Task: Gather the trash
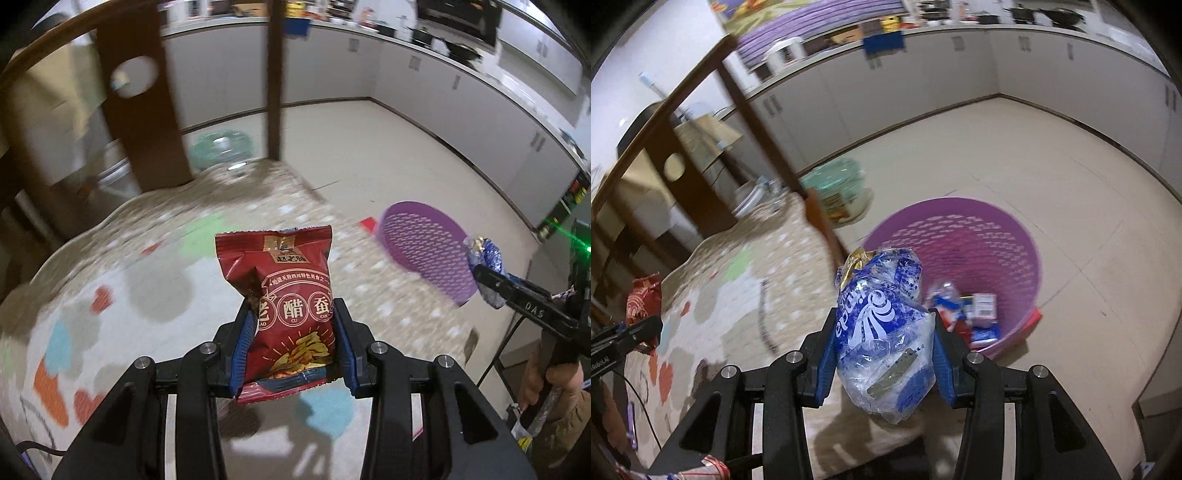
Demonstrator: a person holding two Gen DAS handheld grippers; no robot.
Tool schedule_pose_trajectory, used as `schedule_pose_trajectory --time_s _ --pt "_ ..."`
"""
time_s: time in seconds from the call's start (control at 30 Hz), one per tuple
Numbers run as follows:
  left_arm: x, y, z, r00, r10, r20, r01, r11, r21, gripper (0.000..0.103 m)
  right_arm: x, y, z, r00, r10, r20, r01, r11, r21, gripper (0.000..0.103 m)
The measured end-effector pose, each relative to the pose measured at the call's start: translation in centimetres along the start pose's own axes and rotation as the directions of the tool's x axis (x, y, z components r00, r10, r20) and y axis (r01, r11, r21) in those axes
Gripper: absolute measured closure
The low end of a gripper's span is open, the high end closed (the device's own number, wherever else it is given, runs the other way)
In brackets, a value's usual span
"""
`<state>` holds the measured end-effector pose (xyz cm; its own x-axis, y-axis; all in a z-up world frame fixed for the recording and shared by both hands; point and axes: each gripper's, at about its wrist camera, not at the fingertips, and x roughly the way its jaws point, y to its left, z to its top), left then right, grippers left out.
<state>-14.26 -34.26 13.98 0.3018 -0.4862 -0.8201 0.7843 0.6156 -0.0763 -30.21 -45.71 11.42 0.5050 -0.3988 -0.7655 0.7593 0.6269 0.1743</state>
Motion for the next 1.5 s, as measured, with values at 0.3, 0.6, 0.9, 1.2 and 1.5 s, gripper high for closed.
schedule_pose_trajectory --time_s 0.3,0.6,0.9,1.2,1.5 --pt "7.1 -6.9 4.7 0.993 -0.082 -0.081 0.089 0.992 0.085 0.064 1.1 -4.8 2.9 0.999 -0.043 0.015 0.043 0.998 0.041 0.055" --pt "11.0 -11.4 5.7 0.99 -0.073 -0.122 0.092 0.984 0.156 0.064 3.8 -6.1 3.8 0.999 -0.032 -0.008 0.032 0.999 0.044 0.055" --pt "9.8 -13.7 4.8 0.998 0.048 -0.039 -0.036 0.965 0.26 0.064 4.1 -7.1 3.3 0.999 -0.054 -0.001 0.054 0.997 0.06 0.055" --pt "6.1 -13.4 3.1 0.997 0.079 0.016 -0.08 0.965 0.25 0.064 1.8 -7.4 2.0 0.998 -0.062 0.016 0.06 0.993 0.106 0.055" --pt "2.4 -10.8 0.7 0.995 0.088 0.038 -0.094 0.974 0.206 0.064 -0.1 -5.1 0.7 0.998 -0.05 0.029 0.047 0.994 0.095 0.055"
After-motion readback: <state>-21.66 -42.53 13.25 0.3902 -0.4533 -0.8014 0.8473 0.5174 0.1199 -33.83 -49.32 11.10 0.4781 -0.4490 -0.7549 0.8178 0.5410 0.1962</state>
